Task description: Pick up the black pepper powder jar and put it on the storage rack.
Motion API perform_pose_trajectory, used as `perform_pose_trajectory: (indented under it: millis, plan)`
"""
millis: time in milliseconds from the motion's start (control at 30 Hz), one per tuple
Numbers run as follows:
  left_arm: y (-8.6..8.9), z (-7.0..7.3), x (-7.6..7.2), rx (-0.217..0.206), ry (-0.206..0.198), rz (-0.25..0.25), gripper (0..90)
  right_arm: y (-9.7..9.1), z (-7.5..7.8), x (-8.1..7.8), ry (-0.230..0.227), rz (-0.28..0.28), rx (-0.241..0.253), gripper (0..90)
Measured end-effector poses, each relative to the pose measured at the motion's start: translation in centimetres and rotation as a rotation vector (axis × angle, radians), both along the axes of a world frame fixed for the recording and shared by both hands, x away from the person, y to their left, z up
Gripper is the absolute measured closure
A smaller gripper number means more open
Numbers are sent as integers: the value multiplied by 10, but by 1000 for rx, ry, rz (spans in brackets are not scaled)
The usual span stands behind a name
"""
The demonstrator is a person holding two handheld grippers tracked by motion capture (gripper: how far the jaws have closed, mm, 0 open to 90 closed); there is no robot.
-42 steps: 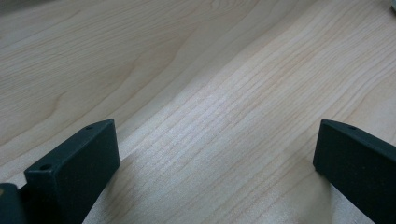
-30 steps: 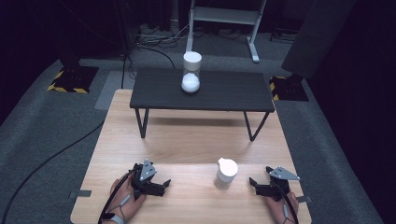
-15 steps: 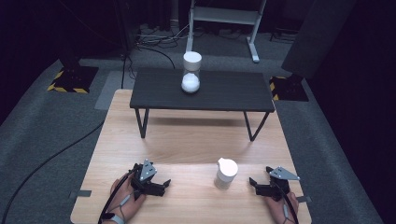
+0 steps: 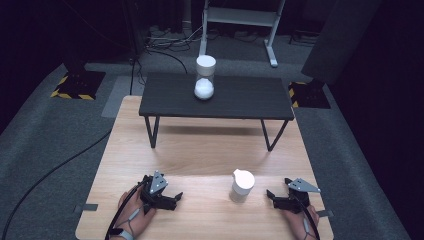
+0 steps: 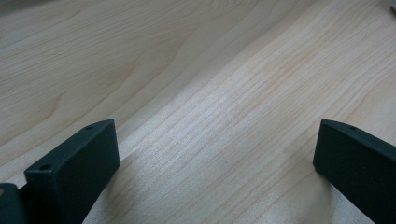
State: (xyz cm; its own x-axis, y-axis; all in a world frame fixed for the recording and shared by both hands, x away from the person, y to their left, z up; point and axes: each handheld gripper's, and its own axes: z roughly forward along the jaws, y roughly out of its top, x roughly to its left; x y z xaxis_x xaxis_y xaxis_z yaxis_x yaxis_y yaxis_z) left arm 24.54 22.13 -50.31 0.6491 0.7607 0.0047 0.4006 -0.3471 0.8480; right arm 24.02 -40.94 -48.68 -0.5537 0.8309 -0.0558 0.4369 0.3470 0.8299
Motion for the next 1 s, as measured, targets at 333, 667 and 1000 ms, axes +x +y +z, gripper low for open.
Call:
perform_pose_trajectory:
  millis: [333,667,1000]
  plan:
    - [0,0,0,0,0,0,0,-15,2,-14,-103,85,92,39]
    - [0,0,0,0,0,0,0,-6,22,-37,-258,132,100,42]
    - [0,0,0,-1,0,0,1,1,39,-53,-342,117,159,36]
